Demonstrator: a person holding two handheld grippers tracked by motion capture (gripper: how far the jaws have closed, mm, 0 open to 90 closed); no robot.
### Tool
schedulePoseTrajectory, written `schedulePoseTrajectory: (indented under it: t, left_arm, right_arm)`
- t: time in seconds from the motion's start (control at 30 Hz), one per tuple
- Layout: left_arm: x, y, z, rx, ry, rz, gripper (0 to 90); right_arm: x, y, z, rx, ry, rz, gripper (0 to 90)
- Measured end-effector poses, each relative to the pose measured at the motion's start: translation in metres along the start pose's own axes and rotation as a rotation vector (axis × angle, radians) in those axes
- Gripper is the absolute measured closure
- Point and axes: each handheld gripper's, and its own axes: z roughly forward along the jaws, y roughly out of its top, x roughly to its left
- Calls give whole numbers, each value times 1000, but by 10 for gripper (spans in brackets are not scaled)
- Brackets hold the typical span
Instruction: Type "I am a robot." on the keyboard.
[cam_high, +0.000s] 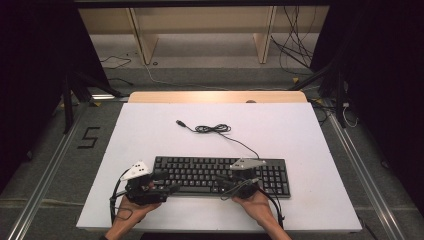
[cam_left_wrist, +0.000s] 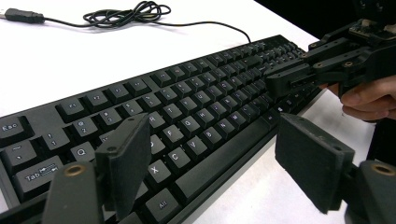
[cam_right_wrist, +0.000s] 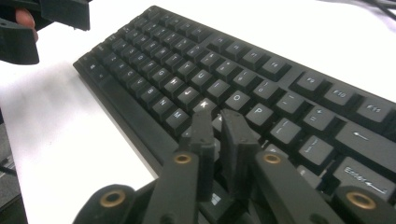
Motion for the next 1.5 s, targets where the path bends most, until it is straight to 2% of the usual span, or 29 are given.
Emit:
schedulePoseTrajectory:
  t: [0.33, 0.57, 0.8, 1.17, 1.5]
  left_arm:
    - [0, 0, 0, -1, -2, -4, 264]
    - [0, 0, -1, -1, -3, -7, 262]
    - [0, 0, -1, 3, -5, -7, 259]
    - [-1, 0, 0, 6, -11, -10, 256]
    - [-2, -1, -4, 1, -11, -12, 255]
  right_arm:
    - [-2, 1, -8, -18, 12, 5, 720]
    - [-2, 1, -18, -32, 37, -1, 561]
    - [-1, 0, -30, -57, 43, -13, 472]
    - [-5, -10, -51, -110, 23, -26, 408]
    - [-12, -20, -72, -151, 9, -8, 379]
